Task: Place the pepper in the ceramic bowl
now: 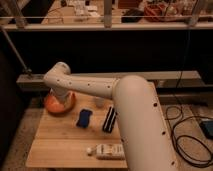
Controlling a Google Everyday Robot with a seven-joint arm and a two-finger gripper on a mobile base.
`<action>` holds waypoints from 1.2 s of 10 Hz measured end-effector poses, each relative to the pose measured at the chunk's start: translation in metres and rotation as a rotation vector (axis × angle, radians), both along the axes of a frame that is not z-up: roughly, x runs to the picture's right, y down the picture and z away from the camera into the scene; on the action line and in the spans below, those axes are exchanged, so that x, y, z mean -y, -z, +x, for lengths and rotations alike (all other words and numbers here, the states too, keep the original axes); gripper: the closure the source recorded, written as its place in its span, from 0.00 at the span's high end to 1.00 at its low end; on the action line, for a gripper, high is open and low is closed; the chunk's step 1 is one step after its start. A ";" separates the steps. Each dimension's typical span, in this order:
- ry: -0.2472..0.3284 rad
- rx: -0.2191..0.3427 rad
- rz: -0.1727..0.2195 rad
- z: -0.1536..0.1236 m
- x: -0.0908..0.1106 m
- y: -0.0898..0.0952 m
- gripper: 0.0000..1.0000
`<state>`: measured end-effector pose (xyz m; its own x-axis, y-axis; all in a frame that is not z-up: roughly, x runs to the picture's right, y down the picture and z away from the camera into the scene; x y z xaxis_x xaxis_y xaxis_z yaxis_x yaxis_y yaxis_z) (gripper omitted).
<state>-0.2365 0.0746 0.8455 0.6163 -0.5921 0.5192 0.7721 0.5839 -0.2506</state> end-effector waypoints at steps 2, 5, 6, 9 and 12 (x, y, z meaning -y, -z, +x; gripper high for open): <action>-0.001 -0.002 -0.001 0.001 0.000 0.000 0.15; -0.002 -0.007 -0.002 0.001 0.000 0.000 0.15; -0.003 -0.009 -0.002 0.002 0.000 0.000 0.15; -0.004 -0.014 0.000 0.003 0.001 0.001 0.15; -0.006 -0.018 -0.001 0.004 0.000 0.001 0.15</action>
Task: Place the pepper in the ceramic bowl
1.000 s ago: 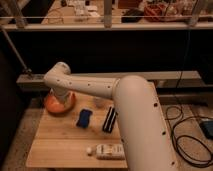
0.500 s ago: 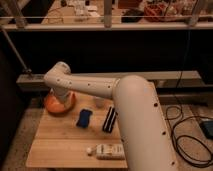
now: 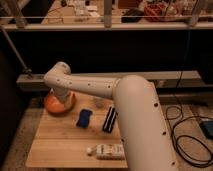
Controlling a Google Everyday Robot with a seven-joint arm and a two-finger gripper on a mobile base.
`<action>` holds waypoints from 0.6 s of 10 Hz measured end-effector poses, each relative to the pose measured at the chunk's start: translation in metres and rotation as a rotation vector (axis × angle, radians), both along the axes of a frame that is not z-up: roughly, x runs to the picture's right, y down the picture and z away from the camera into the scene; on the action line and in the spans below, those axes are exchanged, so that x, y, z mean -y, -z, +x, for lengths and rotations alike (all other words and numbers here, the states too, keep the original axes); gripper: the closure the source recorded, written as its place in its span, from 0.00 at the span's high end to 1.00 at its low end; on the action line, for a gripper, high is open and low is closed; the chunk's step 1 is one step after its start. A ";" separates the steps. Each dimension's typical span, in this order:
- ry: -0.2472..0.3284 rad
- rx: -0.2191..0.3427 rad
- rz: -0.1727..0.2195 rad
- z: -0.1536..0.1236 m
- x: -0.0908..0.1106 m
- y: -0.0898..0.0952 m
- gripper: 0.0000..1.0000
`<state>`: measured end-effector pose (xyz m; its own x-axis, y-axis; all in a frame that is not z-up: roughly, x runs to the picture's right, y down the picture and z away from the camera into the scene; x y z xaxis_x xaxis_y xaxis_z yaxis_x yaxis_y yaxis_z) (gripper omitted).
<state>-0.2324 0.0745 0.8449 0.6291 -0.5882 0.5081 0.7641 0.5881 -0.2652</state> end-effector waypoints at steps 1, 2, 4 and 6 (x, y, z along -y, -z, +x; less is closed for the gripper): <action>0.000 -0.001 0.000 0.000 0.000 0.000 0.15; -0.001 -0.002 -0.001 0.000 -0.001 0.000 0.15; -0.001 -0.006 -0.001 0.001 -0.001 0.000 0.15; -0.002 -0.008 0.000 0.002 0.000 0.000 0.15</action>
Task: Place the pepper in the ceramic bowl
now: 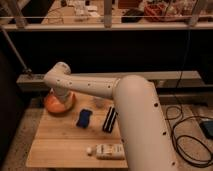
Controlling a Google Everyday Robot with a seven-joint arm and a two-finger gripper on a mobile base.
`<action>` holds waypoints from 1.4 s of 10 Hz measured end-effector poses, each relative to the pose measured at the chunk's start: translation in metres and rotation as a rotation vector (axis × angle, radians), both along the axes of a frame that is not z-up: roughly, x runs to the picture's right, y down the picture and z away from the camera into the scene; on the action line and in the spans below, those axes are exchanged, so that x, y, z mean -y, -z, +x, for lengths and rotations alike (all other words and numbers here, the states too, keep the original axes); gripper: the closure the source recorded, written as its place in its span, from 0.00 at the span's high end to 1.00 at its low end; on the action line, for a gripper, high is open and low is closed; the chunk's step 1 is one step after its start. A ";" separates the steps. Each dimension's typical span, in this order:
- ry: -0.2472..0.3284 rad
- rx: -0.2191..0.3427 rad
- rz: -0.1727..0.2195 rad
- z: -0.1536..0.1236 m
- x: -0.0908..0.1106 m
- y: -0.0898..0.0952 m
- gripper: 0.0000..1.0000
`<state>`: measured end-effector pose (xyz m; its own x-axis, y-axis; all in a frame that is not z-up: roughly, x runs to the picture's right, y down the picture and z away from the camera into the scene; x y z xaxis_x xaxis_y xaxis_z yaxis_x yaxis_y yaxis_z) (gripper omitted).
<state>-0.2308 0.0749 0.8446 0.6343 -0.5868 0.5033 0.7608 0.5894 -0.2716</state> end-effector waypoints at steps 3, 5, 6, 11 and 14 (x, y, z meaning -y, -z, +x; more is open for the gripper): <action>-0.001 -0.004 -0.001 0.001 -0.001 0.000 0.15; -0.002 -0.006 -0.001 0.001 0.000 0.000 0.15; -0.002 -0.008 0.000 0.002 0.000 0.000 0.15; -0.004 -0.014 -0.003 0.002 -0.001 0.000 0.15; -0.005 -0.017 -0.003 0.003 -0.002 0.000 0.15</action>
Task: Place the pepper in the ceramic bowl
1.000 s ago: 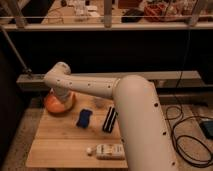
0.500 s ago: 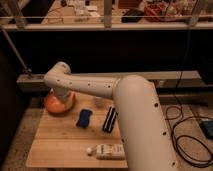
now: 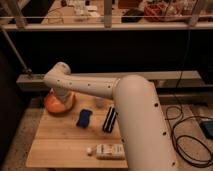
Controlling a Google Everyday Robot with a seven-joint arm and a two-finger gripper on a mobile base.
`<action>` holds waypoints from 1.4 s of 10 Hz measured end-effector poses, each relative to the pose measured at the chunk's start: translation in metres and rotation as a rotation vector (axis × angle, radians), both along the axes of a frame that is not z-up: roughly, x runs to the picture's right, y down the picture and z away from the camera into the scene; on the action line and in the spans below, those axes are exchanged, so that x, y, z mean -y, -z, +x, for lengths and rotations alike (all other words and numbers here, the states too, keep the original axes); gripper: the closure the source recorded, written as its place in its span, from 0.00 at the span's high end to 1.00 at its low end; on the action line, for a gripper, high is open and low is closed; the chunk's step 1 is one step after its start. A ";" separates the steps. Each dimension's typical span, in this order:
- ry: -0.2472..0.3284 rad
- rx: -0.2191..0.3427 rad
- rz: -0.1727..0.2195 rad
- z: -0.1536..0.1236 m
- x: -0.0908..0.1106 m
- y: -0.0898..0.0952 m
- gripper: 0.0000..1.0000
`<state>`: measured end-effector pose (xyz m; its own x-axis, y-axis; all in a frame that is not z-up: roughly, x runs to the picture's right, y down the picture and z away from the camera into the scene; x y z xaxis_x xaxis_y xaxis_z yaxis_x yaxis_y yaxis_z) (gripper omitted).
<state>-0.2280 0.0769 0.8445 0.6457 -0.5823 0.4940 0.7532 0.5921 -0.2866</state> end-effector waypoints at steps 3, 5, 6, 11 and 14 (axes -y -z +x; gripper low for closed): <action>-0.001 -0.004 -0.001 0.001 0.000 0.000 0.15; -0.001 -0.009 -0.002 0.001 0.000 -0.001 0.15; 0.000 -0.011 -0.003 0.002 0.000 -0.001 0.15; -0.004 -0.017 -0.005 0.003 -0.001 -0.002 0.15; -0.006 -0.023 -0.005 0.004 -0.001 -0.002 0.15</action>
<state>-0.2239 0.0781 0.8468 0.6605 -0.5758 0.4819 0.7428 0.5949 -0.3071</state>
